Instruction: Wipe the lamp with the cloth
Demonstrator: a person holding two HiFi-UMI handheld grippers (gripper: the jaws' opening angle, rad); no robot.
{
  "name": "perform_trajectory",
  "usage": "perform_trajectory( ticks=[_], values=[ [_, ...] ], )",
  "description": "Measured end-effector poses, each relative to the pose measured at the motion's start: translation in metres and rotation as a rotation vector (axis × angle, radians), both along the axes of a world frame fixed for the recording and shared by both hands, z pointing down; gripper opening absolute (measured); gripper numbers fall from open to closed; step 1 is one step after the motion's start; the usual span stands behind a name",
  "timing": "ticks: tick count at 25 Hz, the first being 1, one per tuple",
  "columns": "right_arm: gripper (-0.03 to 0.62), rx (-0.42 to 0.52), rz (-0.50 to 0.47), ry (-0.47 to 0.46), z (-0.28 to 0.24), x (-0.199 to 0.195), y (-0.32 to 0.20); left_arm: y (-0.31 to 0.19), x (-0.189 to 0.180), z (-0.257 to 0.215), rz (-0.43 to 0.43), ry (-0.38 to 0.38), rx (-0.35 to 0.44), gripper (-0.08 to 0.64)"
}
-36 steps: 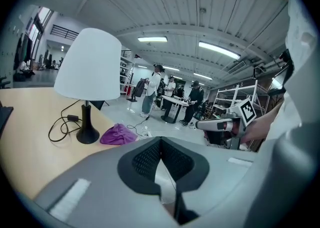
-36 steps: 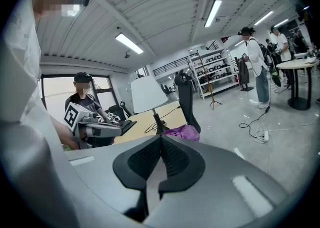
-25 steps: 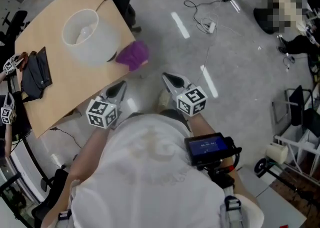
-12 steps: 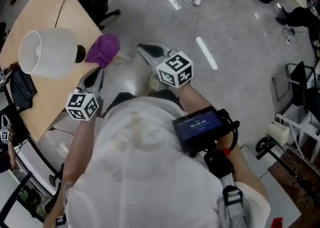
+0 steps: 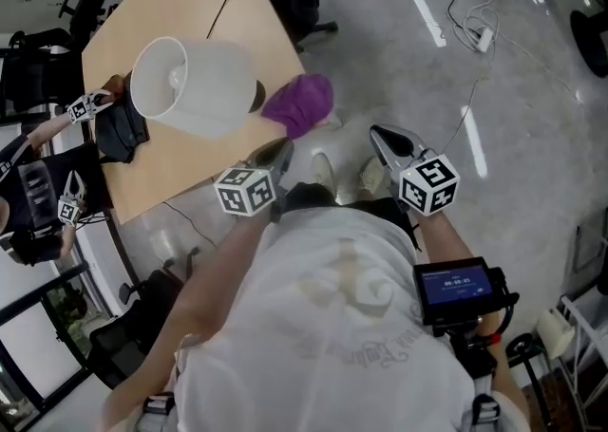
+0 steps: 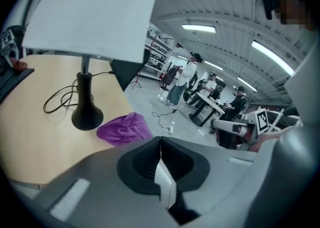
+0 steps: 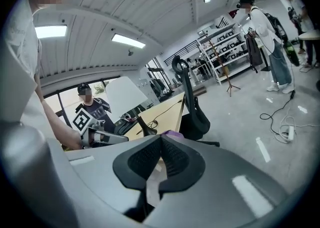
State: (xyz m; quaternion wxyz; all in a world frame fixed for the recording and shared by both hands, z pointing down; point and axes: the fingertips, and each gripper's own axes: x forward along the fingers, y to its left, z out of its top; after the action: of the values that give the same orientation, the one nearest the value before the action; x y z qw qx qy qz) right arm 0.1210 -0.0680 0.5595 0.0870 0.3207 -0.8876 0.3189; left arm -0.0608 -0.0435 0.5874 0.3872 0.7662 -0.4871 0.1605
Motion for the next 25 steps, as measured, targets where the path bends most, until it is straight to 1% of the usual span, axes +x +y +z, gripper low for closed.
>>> perform_trajectory(
  ticks=[2,3,5,6,8,10,13,15,16,19,20,21,22,23,24,25],
  values=[
    [0.014,-0.007,-0.005,0.018,0.002,-0.003,-0.001,-0.007,-0.014,0.018,-0.061,-0.007,-0.043,0.013],
    [0.014,-0.011,-0.005,0.026,0.004,-0.006,-0.001,-0.009,-0.021,0.029,-0.086,-0.006,-0.072,0.043],
    [0.014,-0.027,0.0,0.04,0.008,-0.01,-0.001,-0.01,-0.031,0.051,-0.131,0.012,-0.145,0.139],
    [0.014,-0.036,0.005,0.045,0.009,-0.011,-0.001,-0.009,-0.032,0.061,-0.15,0.025,-0.182,0.176],
    [0.014,-0.049,0.009,0.056,0.011,-0.013,-0.002,-0.012,-0.035,0.076,-0.172,0.025,-0.229,0.218],
    [0.014,-0.056,0.006,0.067,0.012,-0.015,-0.002,-0.017,-0.037,0.084,-0.173,-0.012,-0.238,0.225],
    [0.014,-0.067,0.004,0.075,0.015,-0.015,-0.001,-0.022,-0.032,0.088,-0.136,-0.057,-0.237,0.225],
    [0.014,-0.074,0.002,0.083,0.016,-0.014,-0.002,-0.024,-0.033,0.088,-0.148,-0.07,-0.238,0.225],
    [0.014,-0.076,0.0,0.087,0.016,-0.014,-0.002,-0.027,-0.036,0.086,-0.161,-0.083,-0.228,0.225],
    [0.014,-0.079,-0.005,0.092,0.017,-0.016,-0.001,-0.031,-0.044,0.069,-0.162,-0.168,-0.169,0.221],
    [0.014,-0.081,-0.004,0.093,0.017,-0.016,-0.001,-0.029,-0.043,0.066,-0.165,-0.174,-0.17,0.221],
    [0.014,-0.083,-0.003,0.093,0.018,-0.016,0.0,-0.028,-0.042,0.066,-0.173,-0.17,-0.184,0.234],
    [0.014,-0.084,-0.001,0.093,0.018,-0.016,0.0,-0.029,-0.041,0.066,-0.178,-0.171,-0.203,0.279],
    [0.014,-0.084,-0.001,0.093,0.018,-0.016,0.0,-0.031,-0.039,0.065,-0.175,-0.189,-0.214,0.343],
    [0.014,-0.084,-0.001,0.092,0.018,-0.016,-0.001,-0.037,-0.036,0.063,-0.163,-0.226,-0.208,0.374],
    [0.015,-0.082,-0.001,0.092,0.019,-0.016,-0.001,-0.044,-0.033,0.058,-0.147,-0.27,-0.187,0.381]
  ],
)
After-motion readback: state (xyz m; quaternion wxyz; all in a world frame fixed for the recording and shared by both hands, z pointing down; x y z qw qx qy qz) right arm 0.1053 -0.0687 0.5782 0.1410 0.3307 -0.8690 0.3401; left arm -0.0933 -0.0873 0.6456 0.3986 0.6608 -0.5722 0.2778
